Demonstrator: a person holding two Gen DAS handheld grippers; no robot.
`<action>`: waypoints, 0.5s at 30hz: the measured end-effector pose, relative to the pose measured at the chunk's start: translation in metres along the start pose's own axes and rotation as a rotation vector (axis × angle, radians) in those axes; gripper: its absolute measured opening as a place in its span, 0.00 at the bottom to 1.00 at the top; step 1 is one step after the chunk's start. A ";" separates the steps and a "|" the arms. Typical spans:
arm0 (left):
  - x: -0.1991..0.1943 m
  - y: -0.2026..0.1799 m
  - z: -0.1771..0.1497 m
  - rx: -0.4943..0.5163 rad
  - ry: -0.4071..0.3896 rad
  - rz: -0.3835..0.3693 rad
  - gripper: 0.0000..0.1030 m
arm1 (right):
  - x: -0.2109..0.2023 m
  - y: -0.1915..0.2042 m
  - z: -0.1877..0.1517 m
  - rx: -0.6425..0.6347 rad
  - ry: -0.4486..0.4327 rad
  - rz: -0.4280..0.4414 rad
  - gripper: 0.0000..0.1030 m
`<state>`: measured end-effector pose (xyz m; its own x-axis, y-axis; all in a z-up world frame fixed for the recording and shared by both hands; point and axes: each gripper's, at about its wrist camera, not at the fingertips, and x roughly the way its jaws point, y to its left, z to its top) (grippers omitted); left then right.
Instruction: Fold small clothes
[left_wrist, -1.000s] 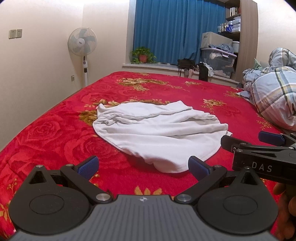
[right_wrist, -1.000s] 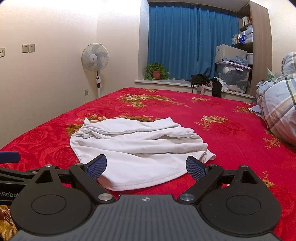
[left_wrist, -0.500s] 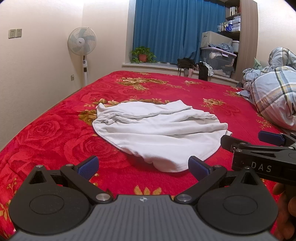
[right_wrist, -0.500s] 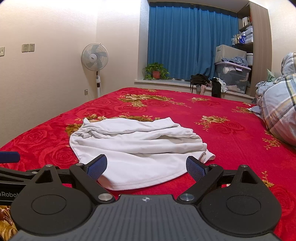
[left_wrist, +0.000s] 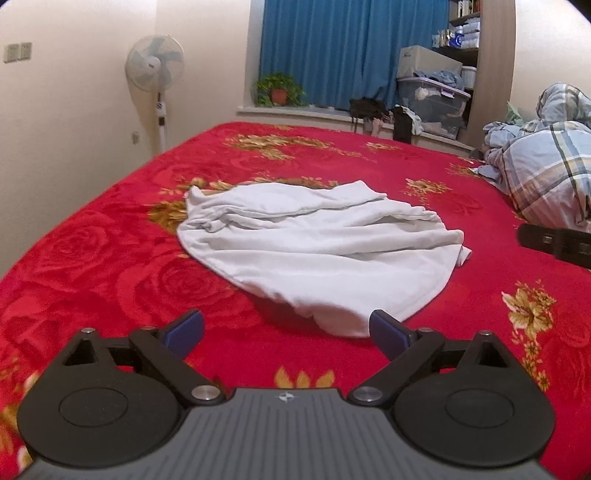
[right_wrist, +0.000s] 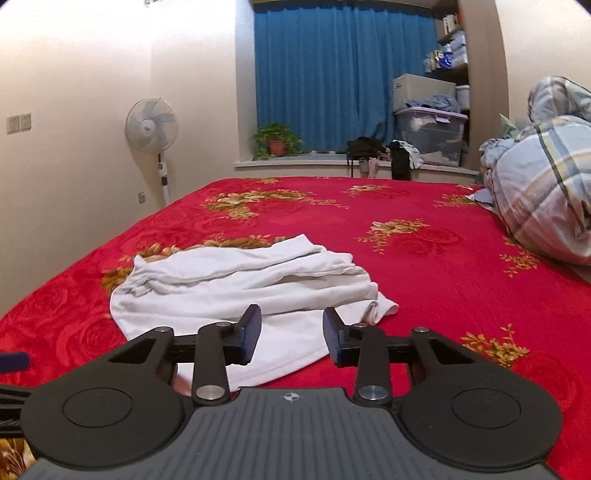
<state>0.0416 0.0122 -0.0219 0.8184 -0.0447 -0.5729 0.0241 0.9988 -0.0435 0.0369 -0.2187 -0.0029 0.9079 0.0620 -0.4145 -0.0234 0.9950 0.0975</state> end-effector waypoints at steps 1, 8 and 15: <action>0.011 0.002 0.005 -0.027 0.012 -0.023 0.94 | -0.001 -0.003 0.002 0.009 -0.003 0.008 0.37; 0.108 0.012 0.020 -0.304 0.202 -0.082 0.94 | -0.003 -0.017 0.013 0.041 -0.017 0.047 0.38; 0.160 0.019 0.015 -0.384 0.290 0.016 0.32 | -0.003 -0.047 0.016 0.059 -0.007 0.024 0.38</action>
<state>0.1815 0.0242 -0.1019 0.6217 -0.0879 -0.7783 -0.2459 0.9216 -0.3005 0.0419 -0.2664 0.0080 0.9104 0.0847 -0.4050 -0.0203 0.9868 0.1608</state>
